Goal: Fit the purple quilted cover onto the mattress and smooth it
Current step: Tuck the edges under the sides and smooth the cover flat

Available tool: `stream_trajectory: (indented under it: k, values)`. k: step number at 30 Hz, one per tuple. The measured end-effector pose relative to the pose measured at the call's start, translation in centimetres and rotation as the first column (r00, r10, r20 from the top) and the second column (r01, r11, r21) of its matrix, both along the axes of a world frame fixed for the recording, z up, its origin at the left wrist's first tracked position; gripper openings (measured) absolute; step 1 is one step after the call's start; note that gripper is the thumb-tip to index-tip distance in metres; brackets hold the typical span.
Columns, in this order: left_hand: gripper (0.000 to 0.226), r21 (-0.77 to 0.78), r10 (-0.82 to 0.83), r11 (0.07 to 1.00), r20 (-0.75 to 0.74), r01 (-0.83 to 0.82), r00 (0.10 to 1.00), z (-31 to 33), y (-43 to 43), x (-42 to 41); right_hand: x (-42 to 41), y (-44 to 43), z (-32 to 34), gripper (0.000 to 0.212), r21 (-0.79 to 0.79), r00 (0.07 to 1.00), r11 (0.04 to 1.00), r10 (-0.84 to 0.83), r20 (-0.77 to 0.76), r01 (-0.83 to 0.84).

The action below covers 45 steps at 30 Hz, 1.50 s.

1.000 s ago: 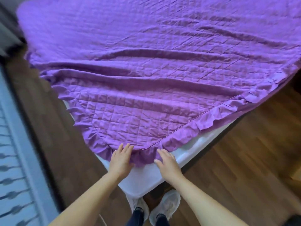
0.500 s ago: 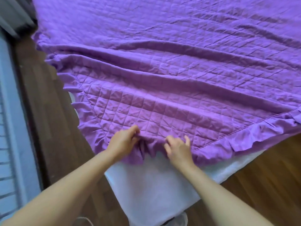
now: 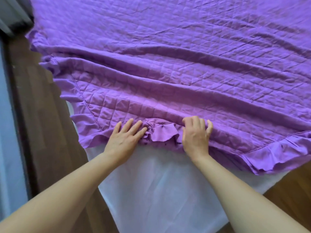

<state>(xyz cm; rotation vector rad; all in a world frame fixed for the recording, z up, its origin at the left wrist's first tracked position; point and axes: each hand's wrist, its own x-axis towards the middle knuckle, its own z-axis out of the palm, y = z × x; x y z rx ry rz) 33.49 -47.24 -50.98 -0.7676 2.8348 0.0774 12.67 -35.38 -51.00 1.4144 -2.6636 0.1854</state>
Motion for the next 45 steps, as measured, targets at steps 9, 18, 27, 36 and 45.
stream_trajectory:
  k: [9,18,27,36,45]
  values:
    - [0.024,0.493,0.498,0.809,-0.283,-0.321,0.82,1.1,-4.0,-2.7,2.5,-1.0,-0.7,0.018,0.134,0.93,0.955,0.217,0.296,-0.266]
    - [0.01,0.177,0.231,0.971,-0.537,-0.159,0.811,0.4,-4.2,-3.2,0.0,-3.8,1.4,0.016,0.189,0.82,0.979,-0.048,0.57,-0.075]
    - [0.015,0.146,0.424,0.906,-0.332,-0.398,0.843,1.4,-5.3,-5.3,0.9,-4.2,0.2,0.036,-0.123,0.947,0.971,0.228,0.228,-0.204]
    - [0.044,0.109,0.122,0.99,-0.284,-0.094,0.951,-0.6,-6.2,-3.8,0.4,-5.5,-1.0,0.04,0.345,0.968,0.913,0.155,0.196,-0.216]
    - [0.019,-0.103,-0.001,0.994,-0.407,-0.045,0.913,0.3,-5.5,-3.0,0.8,-4.4,-0.3,0.005,-0.01,0.954,0.962,0.271,0.132,-0.272]
